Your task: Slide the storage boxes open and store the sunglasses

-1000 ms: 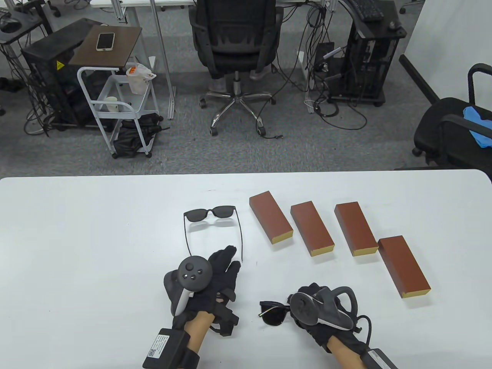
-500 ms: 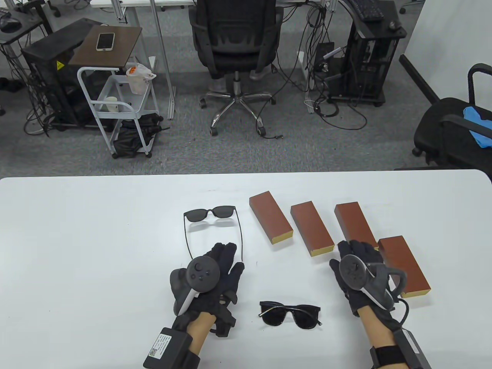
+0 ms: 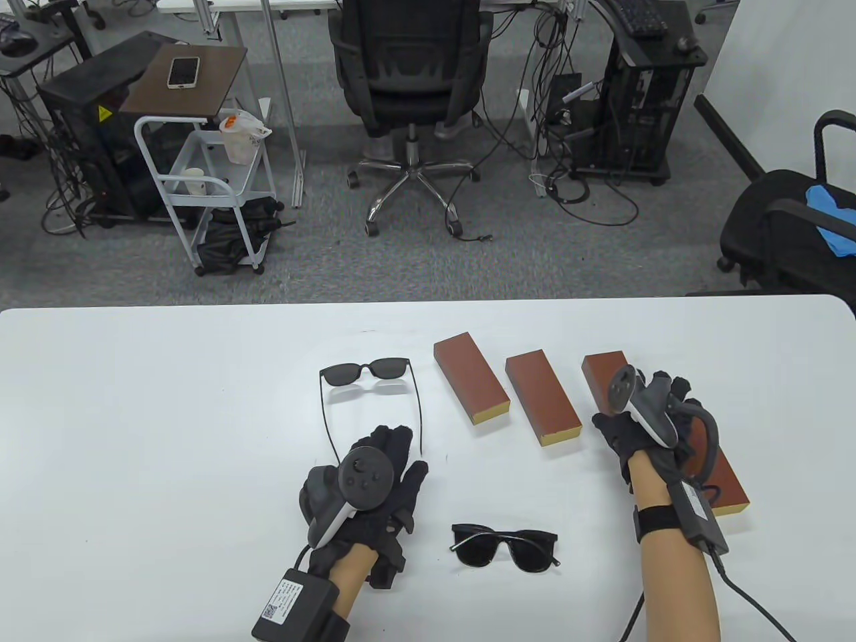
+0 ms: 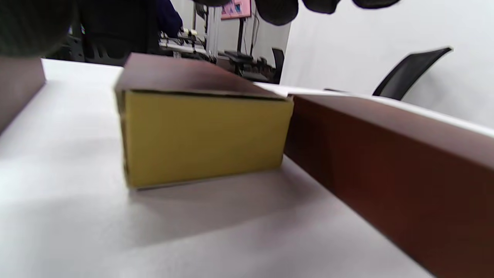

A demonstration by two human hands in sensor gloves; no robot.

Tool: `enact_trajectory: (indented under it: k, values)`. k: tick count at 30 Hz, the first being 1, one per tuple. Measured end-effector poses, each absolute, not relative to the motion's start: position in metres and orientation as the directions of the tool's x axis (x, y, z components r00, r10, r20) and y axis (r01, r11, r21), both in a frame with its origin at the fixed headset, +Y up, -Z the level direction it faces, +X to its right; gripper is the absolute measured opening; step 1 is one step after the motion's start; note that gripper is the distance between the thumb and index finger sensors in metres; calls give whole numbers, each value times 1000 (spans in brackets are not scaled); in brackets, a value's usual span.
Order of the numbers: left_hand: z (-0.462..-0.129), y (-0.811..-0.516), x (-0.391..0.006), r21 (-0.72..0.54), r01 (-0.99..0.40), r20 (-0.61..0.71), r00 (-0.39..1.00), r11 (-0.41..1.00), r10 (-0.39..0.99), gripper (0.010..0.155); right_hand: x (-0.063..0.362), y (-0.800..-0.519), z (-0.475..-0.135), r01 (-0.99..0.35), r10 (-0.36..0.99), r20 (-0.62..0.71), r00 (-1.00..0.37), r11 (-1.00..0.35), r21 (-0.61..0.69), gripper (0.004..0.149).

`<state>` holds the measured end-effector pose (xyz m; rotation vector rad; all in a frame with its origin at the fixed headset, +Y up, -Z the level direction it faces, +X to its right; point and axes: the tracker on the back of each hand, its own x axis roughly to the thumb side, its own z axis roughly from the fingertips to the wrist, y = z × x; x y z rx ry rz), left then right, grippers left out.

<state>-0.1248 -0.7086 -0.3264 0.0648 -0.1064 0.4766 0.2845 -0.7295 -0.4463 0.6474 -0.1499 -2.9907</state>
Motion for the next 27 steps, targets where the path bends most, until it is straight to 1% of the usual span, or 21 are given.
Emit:
enact_trajectory:
  k: [3,6,7,9,11,13,15,17,20,22,25,27]
  values:
    - [-327,-710,-127,40,-458,108,886,888,452,65,290,-734,-455,-16,-56,-441,-896,-988,157,91]
    - [-328,-712,-130,42,-451,98,890,891,446,64,293,-739,-462,-27,-75,-456,-887,-977,212,92]
    - [-329,-712,-131,43,-451,94,890,891,446,64,293,-740,-464,-34,-69,-459,-886,-976,213,91]
    - [-330,-713,-133,45,-459,87,886,887,455,64,292,-743,-467,-59,-39,-460,-887,-979,197,88]
    - [-330,-714,-135,41,-464,81,884,885,460,63,291,-748,-470,-78,-30,-458,-888,-974,215,83]
    - [-331,-714,-137,39,-463,75,885,886,459,62,289,-753,-471,-76,-31,-443,-896,-972,222,81]
    - [-331,-714,-139,40,-465,70,884,885,462,61,287,-754,-472,-39,-41,-437,-899,-984,174,81]
    - [-331,-714,-141,45,-474,63,880,880,471,61,287,-754,-472,-45,-37,-441,-897,-984,174,81]
    - [-332,-713,-142,46,-481,60,876,875,479,61,288,-753,-471,-88,26,-443,-896,-989,119,80]
    - [-331,-713,-143,51,-484,62,875,874,481,61,289,-749,-469,-82,46,-434,-900,-994,65,80]
    - [-331,-712,-142,64,-485,77,874,872,480,61,289,-736,-463,-56,53,-409,-911,-998,-4,80]
    - [-330,-711,-141,74,-475,102,878,877,467,64,289,-724,-457,-79,90,-374,-923,-996,-44,80]
